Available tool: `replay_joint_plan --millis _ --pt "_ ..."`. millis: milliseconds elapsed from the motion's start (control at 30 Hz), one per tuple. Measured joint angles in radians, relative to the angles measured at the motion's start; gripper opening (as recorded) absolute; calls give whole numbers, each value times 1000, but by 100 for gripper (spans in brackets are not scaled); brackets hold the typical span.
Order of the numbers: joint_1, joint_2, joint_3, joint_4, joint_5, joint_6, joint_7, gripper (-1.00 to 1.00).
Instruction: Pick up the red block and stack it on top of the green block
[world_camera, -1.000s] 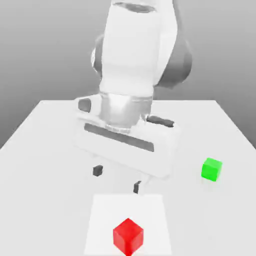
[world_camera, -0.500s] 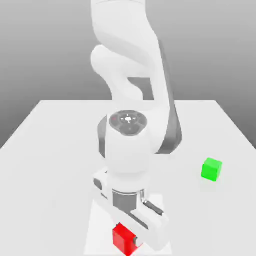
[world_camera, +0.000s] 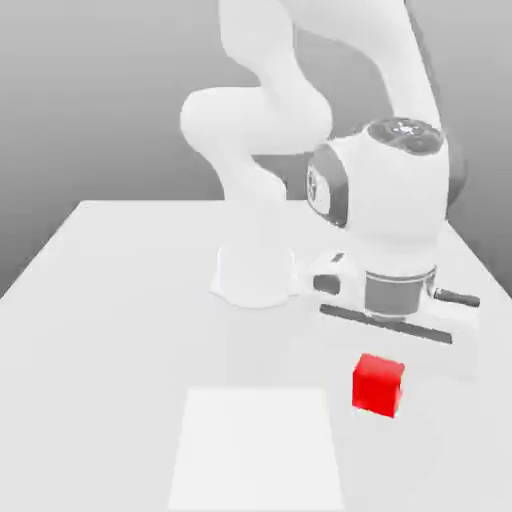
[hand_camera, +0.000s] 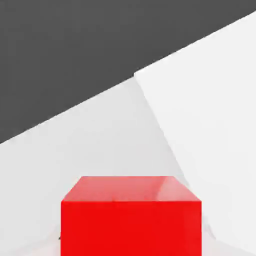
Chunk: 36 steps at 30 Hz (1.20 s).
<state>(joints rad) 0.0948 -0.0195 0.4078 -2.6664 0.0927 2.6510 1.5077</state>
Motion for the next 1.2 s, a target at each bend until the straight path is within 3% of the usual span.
replay_joint_plan --millis 333,400,633,833,867,1067,1200 --pt "337 -237 147 -219 210 -2 -143 -100" --pt "356 -238 166 -237 208 16 -143 -100" --pt "289 -112 209 -238 72 141 -48 -100" --pt "251 42 176 -241 -178 276 125 -100" --pt "254 56 168 -241 -206 287 144 100" --pt "255 63 165 -241 -220 292 154 100" --pt "288 -14 178 -240 -77 228 55 100"
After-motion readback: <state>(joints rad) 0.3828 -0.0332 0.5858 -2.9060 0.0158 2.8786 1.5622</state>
